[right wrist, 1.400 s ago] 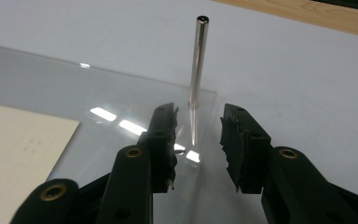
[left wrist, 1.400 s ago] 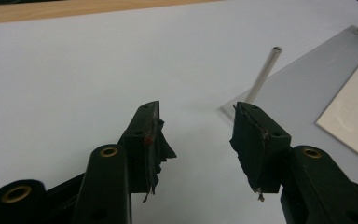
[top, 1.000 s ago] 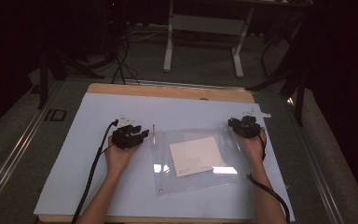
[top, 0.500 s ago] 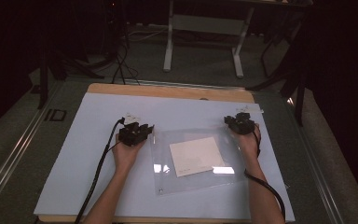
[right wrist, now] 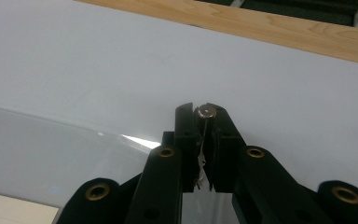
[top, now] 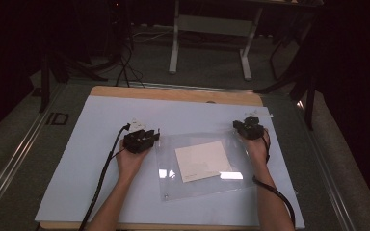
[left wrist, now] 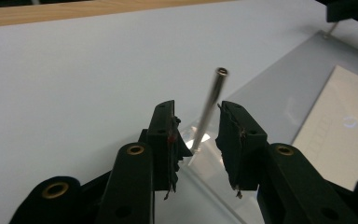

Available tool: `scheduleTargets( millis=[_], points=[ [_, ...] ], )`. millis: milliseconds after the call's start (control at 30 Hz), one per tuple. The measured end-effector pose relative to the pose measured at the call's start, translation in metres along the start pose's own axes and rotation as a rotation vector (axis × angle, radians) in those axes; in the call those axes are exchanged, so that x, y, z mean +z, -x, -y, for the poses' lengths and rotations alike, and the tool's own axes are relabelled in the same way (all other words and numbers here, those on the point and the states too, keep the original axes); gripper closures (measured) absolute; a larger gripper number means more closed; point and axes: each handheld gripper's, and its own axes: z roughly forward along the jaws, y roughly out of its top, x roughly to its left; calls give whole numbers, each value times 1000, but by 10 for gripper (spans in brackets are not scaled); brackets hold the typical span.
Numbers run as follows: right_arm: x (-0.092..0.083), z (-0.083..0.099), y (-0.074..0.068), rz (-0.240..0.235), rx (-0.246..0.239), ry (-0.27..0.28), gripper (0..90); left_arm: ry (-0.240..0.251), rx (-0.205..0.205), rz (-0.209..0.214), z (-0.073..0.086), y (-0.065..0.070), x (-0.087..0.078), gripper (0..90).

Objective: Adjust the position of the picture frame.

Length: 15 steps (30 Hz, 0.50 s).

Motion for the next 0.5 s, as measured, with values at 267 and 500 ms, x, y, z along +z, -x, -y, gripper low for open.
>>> scheduleTargets(
  millis=[267, 500],
  points=[
    [0, 0, -1, 5, 3, -4, 844, -16, -1, -3, -8, 3, 15, 742],
    [0, 0, 0, 1, 13, -2, 843, -33, 15, -5, -10, 4, 28, 803]
  ],
)
